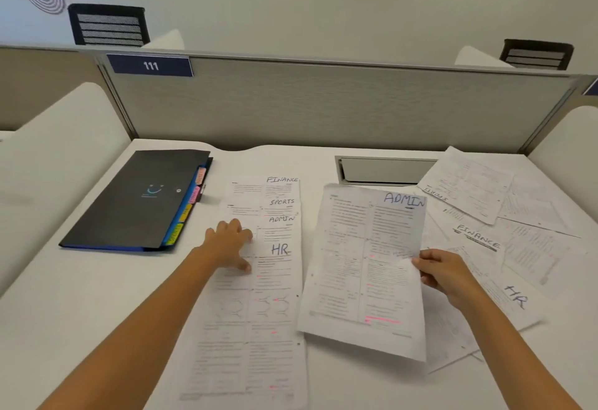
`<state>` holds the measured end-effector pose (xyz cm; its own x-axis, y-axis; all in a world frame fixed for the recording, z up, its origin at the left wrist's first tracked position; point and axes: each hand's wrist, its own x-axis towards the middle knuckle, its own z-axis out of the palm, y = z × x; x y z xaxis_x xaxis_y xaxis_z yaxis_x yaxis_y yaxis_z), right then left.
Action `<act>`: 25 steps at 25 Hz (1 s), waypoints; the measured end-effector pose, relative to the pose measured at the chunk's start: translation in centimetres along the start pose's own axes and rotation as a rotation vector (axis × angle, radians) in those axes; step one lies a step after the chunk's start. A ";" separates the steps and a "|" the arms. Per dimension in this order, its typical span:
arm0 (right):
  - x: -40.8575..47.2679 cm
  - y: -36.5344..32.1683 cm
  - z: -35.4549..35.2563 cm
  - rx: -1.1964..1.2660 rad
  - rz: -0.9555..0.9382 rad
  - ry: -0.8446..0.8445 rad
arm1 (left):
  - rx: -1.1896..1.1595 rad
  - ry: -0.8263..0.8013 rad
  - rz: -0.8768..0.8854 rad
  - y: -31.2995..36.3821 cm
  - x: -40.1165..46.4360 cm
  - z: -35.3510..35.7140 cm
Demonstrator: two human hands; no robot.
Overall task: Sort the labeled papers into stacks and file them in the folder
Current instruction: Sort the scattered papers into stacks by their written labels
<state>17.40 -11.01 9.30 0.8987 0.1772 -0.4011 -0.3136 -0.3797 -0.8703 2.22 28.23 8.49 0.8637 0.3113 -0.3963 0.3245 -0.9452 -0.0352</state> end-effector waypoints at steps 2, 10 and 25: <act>-0.3 0.0 0.2 0.042 0.014 0.032 | 0.025 0.011 0.068 -0.1 0.9 0.2; -0.3 -0.8 1.8 0.133 0.004 0.123 | -0.091 0.005 0.167 -1.9 2.5 1.7; 2.8 -6.7 4.4 0.402 -0.134 0.386 | -0.633 0.100 0.093 -3.6 1.7 3.1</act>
<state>20.70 -3.92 12.75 0.9618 -0.1733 -0.2119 -0.2131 0.0117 -0.9770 1.35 31.87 5.11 0.9209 0.2679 -0.2831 0.3851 -0.7375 0.5548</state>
